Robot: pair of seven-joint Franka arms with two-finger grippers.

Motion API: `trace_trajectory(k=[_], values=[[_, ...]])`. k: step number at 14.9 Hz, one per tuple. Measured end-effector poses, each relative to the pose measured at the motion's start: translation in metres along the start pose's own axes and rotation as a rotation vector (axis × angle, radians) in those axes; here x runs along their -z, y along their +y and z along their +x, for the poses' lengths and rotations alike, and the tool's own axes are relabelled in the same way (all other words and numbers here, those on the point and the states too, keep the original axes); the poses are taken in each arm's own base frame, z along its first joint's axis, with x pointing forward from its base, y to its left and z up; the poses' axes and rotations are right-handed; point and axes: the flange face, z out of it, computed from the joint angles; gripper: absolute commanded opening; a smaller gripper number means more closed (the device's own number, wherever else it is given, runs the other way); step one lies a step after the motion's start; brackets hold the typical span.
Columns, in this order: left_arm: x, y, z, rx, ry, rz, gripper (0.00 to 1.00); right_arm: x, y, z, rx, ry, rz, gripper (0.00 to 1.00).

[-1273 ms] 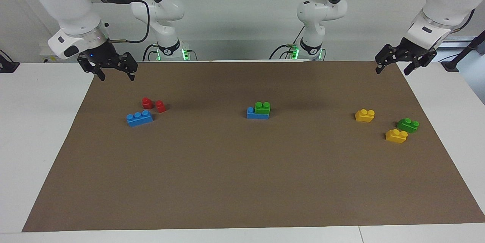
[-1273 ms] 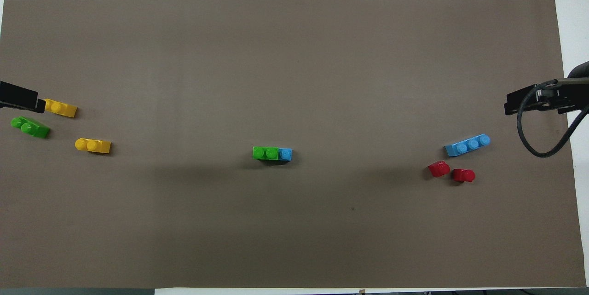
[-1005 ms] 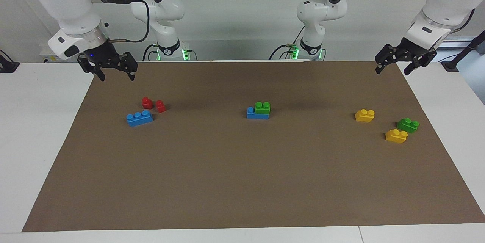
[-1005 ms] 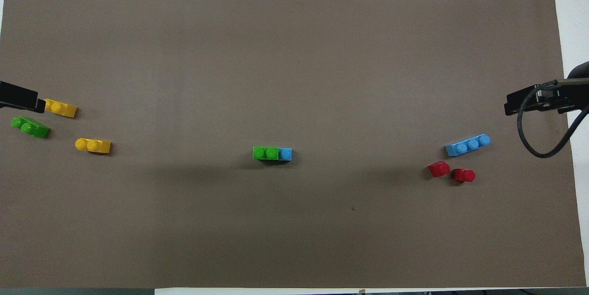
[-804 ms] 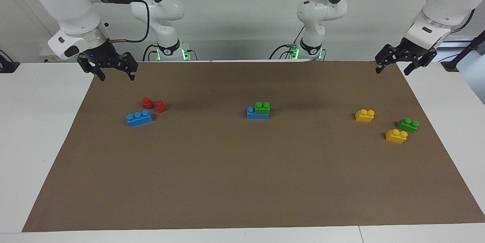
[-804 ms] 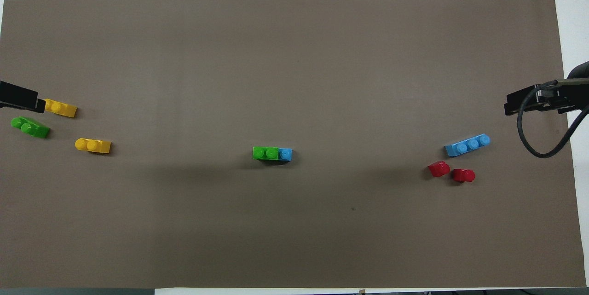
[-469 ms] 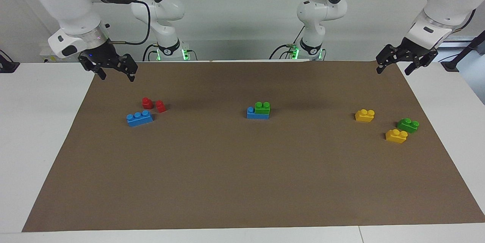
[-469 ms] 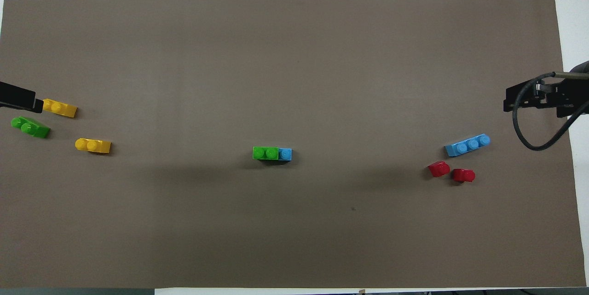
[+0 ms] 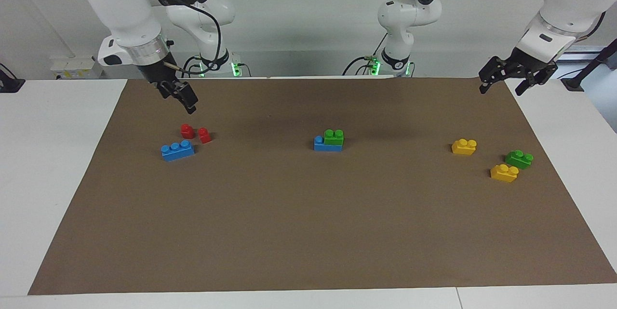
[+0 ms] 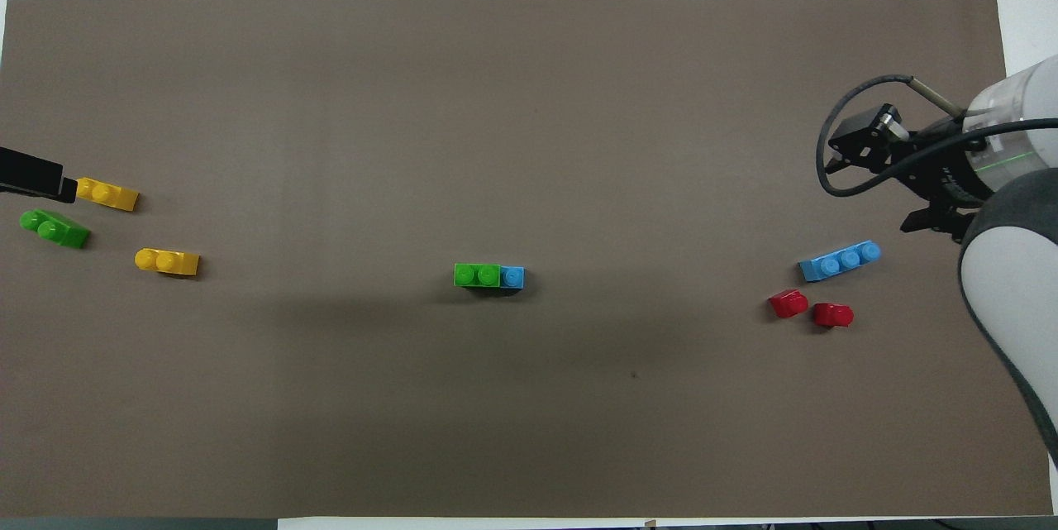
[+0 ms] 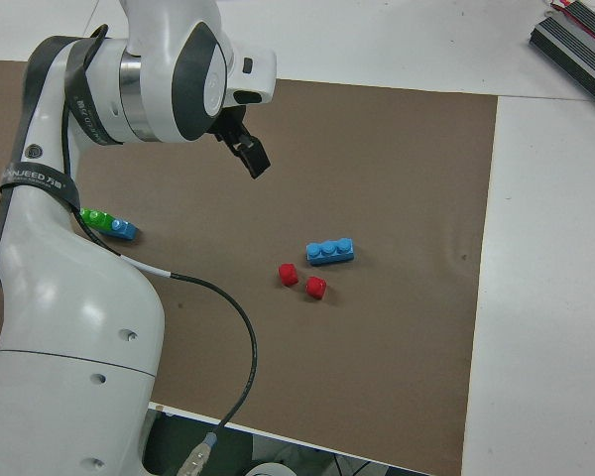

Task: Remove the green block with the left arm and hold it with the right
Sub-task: 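Move the right gripper to the blue end of the green-blue brick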

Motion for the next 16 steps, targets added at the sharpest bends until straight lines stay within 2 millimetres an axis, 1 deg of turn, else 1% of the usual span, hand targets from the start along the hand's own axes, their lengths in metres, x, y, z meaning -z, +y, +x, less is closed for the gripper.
trace_trajectory(k=[4, 8, 10, 12, 16], values=[[0.0, -0.001, 0.0, 0.001, 0.0, 0.0, 1.0, -0.021, -0.028, -0.028, -0.297, -0.117, 0.058, 1.0], [0.0, -0.011, -0.002, 0.02, -0.001, 0.0, 1.0, -0.049, -0.058, -0.05, -0.539, -0.237, 0.068, 1.0], [-0.002, -0.012, -0.002, 0.021, -0.004, 0.0, 1.0, -0.067, -0.072, -0.063, -0.613, -0.26, 0.059, 1.0], [-0.002, -0.011, -0.002, 0.021, -0.006, -0.001, 1.0, -0.09, -0.085, -0.081, -0.66, -0.282, 0.064, 1.0], [-0.006, -0.008, -0.003, 0.051, -0.016, -0.002, 1.0, -0.138, -0.098, -0.111, -0.696, -0.324, 0.117, 1.0]])
